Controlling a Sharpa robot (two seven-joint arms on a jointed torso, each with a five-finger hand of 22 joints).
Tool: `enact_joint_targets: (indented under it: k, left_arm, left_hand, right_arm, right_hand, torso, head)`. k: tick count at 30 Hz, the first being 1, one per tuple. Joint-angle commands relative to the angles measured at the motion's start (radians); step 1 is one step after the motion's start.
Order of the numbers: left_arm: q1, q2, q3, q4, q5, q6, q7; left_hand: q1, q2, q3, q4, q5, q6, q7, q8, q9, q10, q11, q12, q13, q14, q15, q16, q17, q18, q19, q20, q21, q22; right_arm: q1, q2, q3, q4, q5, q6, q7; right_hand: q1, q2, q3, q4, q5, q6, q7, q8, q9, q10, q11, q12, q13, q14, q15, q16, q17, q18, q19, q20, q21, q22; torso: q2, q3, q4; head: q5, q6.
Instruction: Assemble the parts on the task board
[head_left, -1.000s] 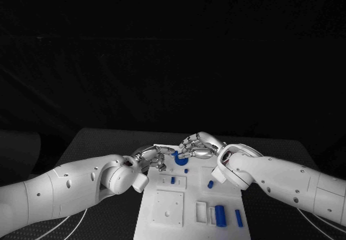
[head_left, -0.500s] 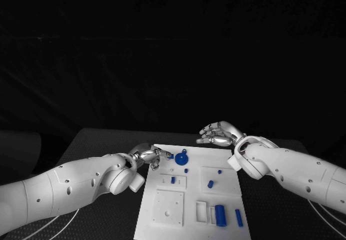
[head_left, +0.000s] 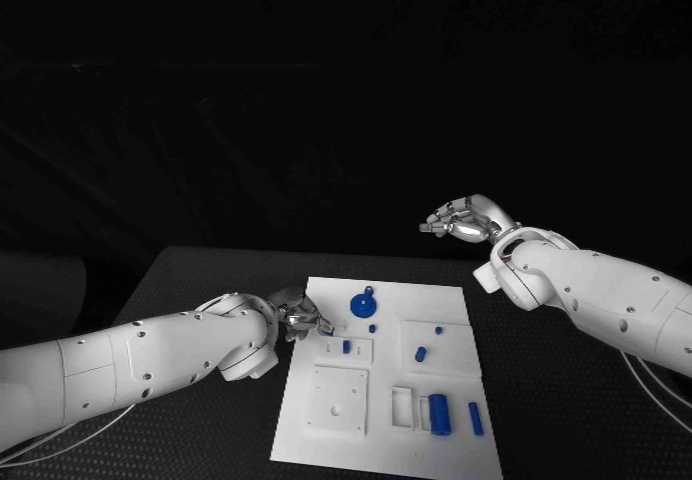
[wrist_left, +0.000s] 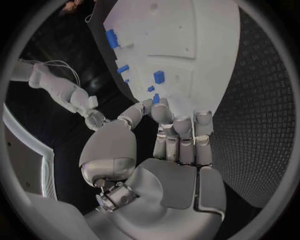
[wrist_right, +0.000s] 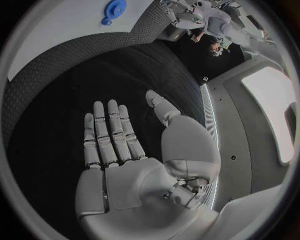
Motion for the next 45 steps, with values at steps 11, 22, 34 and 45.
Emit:
enact_joint_targets:
  k: [11,22,34,45]
  left_arm:
    - [0.002,0.025,-0.027,0.01,-0.211,-0.023,-0.129]
    - [0.001,0.048,-0.027,-0.006,-0.254,-0.025,-0.142]
    - [-0.011,0.067,-0.027,-0.023,-0.315,-0.01,-0.148]
    - [-0.023,0.072,-0.027,-0.028,-0.313,-0.005,-0.152]
  left_hand:
    - [0.033,0.024,0.034,-0.029,0.037,0.121,-0.023,0.001,0.024,0.032,-0.009,-0.001,0.0,0.05,-0.035,0.015,-0.001,-0.001,0.022,-0.139,0.009,0.008]
    - [0.028,0.021,0.034,-0.031,0.066,0.131,-0.027,0.003,0.027,0.04,-0.012,0.003,0.003,0.058,-0.036,0.019,-0.001,0.002,0.03,-0.14,0.011,0.008]
    - [0.026,0.02,0.035,-0.033,0.081,0.14,-0.03,0.009,0.031,0.044,-0.016,0.014,0.01,0.065,-0.036,0.027,0.002,0.004,0.035,-0.141,0.014,0.009]
    - [0.025,0.02,0.035,-0.034,0.09,0.141,-0.031,0.01,0.032,0.044,-0.017,0.017,0.012,0.066,-0.035,0.029,0.003,0.004,0.035,-0.141,0.015,0.01]
  right_arm:
    - [0.004,0.014,0.0,-0.011,0.006,0.006,0.03]
    - [0.004,0.013,0.001,0.006,0.005,0.003,0.029]
    - [0.004,0.011,0.001,0.017,0.005,0.003,0.029]
    - [0.004,0.01,0.001,0.021,0.005,0.004,0.029]
  right_hand:
    - [-0.011,0.004,0.003,-0.014,0.024,0.012,-0.002,0.001,-0.003,0.02,-0.003,-0.024,-0.006,0.021,-0.003,-0.012,-0.016,0.018,0.012,0.004,-0.022,0.004]
    - [-0.012,0.002,0.005,-0.013,0.034,0.01,-0.001,-0.003,-0.005,0.021,-0.002,-0.033,-0.006,0.021,-0.002,-0.017,-0.021,0.018,0.011,0.005,-0.028,0.004]
    - [-0.012,0.0,0.006,-0.013,0.038,0.01,-0.001,-0.004,-0.006,0.022,-0.001,-0.038,-0.006,0.02,-0.001,-0.02,-0.024,0.019,0.01,0.006,-0.032,0.004]
    - [-0.012,-0.001,0.009,-0.011,0.054,0.011,-0.001,-0.006,-0.007,0.024,-0.001,-0.044,-0.006,0.021,0.0,-0.022,-0.027,0.019,0.01,0.008,-0.037,0.005]
  torso:
    - [0.0,0.0007,0.0016]
    - [-0.001,0.0,0.0012]
    - [-0.001,0.0002,0.0006]
    - [-0.002,-0.0003,0.0006]
  head:
    - [0.015,-0.031]
    - [0.016,-0.038]
    - [0.016,-0.045]
    - [0.017,-0.051]
